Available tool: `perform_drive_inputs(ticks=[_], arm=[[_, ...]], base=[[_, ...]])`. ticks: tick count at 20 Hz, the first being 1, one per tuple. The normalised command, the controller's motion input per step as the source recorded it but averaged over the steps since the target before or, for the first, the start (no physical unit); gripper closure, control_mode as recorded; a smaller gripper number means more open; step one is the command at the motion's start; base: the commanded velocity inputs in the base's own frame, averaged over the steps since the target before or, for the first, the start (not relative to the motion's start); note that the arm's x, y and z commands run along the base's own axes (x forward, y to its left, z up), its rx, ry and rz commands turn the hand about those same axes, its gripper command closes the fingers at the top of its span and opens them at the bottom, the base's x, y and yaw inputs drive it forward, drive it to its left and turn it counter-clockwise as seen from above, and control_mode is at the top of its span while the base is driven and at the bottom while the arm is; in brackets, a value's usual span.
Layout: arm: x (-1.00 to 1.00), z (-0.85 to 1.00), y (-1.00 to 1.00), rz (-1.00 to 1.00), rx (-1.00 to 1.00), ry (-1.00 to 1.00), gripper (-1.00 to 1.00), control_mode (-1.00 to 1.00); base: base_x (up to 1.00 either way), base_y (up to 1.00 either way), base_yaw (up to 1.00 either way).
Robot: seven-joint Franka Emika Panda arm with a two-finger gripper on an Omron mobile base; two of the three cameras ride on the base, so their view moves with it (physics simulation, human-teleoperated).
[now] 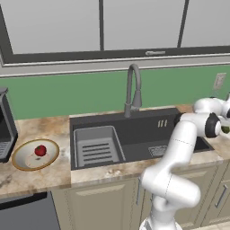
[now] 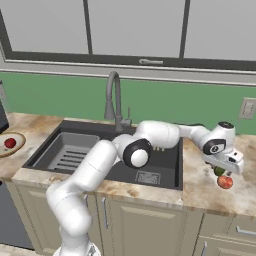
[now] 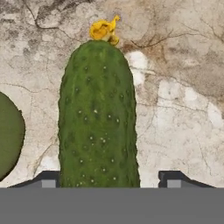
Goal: There is a mixed pile of frozen fruits and vegetables on the counter. Locate all the frozen vegetables and place the items in a bowl on the counter. Take all the frozen fruits and defrost them in a running sink.
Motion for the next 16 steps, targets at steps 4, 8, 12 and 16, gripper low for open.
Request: perform_drive_inputs(ticks=[4, 8, 12, 16], arm=[[0.0, 0.0, -0.01, 0.0, 0.0, 0.0, 1.0, -1.0], [-0.15, 0.47, 0.18, -0.02, 0.03, -0.05, 1.0, -1.0], [-0.6, 0.8, 0.42, 0.01, 0.05, -0.04, 1.0, -1.0], [-0.85, 0.47, 0.68, 0.0, 0.0, -0.01, 1.0, -1.0]], base=[[0.0, 0.0, 0.0], [0.0, 0.0, 0.0], [0.0, 0.0, 0.0], [0.0, 0.0, 0.0]])
